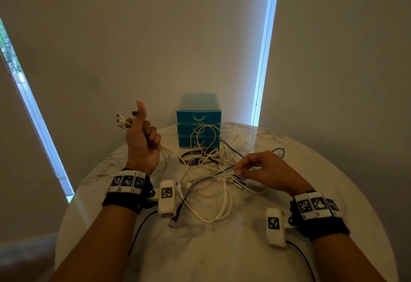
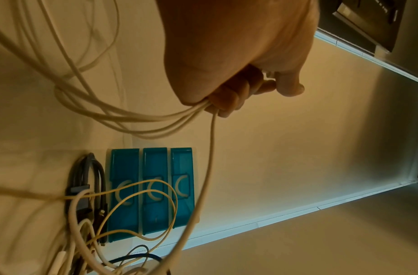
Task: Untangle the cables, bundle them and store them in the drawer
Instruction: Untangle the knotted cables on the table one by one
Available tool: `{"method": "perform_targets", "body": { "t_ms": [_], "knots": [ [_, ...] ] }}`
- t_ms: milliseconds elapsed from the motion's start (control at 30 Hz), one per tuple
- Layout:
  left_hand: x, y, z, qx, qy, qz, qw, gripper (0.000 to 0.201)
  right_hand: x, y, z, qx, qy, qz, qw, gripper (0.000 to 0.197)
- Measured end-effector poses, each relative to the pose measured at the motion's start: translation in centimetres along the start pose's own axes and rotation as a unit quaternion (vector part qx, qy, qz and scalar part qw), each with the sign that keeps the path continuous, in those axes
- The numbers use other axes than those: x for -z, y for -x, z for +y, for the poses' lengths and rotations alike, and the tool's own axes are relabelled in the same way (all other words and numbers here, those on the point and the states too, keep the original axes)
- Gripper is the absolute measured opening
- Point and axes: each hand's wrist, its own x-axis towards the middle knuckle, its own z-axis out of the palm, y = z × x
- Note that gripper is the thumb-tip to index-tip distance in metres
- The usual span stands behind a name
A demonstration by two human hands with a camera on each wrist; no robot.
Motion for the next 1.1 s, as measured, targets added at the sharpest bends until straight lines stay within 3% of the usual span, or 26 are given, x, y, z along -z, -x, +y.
{"method": "perform_targets", "body": {
  "t_ms": [100, 167, 233, 333, 400, 467, 533, 667, 767, 867, 967, 1100],
  "knots": [
    [-0.2, 0.1, -0.5, 0.000, -0.012, 0.000, 1.000, 0.036, -0.4, 0.2, -0.6, 0.017, -0.001, -0.038, 0.999, 0.031],
    [-0.4, 0.3, -0.7, 0.004, -0.027, -0.007, 1.000, 0.038, -1.1, 0.0, -0.8, 0.016, 0.054, -0.029, 0.998, 0.026],
    [-0.9, 0.7, -1.0, 0.013, -0.054, -0.016, 0.998, 0.044, -1.6, -0.2, -1.4, 0.032, 0.038, 0.047, 0.998, 0.016],
    [-1.7, 1.5, -1.6, 0.027, -0.148, -0.070, 0.986, 0.034, -2.3, -0.7, -2.9, 0.079, -0.171, 0.202, 0.961, 0.013],
    [-2.6, 2.7, -1.9, 0.035, -0.259, -0.152, 0.953, 0.020, -3.1, -1.3, -4.1, 0.086, -0.244, 0.230, 0.938, 0.017],
    [-3.5, 4.1, -2.4, 0.058, -0.374, -0.227, 0.897, 0.025, -4.3, -1.7, -4.7, 0.080, -0.259, 0.230, 0.934, 0.021],
    [-4.1, 5.0, -2.7, 0.073, -0.442, -0.255, 0.857, 0.028, -4.9, -2.0, -4.8, 0.076, -0.276, 0.245, 0.926, 0.022],
    [-4.2, 5.0, -2.6, 0.076, -0.480, -0.237, 0.841, 0.029, -4.7, -2.2, -4.5, 0.065, -0.334, 0.267, 0.902, 0.023],
    [-3.7, 4.7, -2.9, 0.055, -0.466, -0.232, 0.852, 0.029, -4.7, -2.1, -4.4, 0.061, -0.348, 0.238, 0.905, 0.028],
    [-3.1, 3.8, -3.1, 0.017, -0.368, -0.202, 0.907, 0.032, -5.3, -2.1, -3.7, 0.033, -0.333, 0.153, 0.930, 0.032],
    [-2.8, 2.6, -2.7, 0.009, -0.223, -0.188, 0.957, 0.024, -6.2, -2.1, -2.6, -0.005, -0.268, 0.072, 0.961, 0.022],
    [-2.6, 2.1, -2.1, 0.009, -0.165, -0.173, 0.971, 0.023, -6.8, -2.3, -2.5, -0.007, -0.242, 0.061, 0.968, 0.019]
  ]
}}
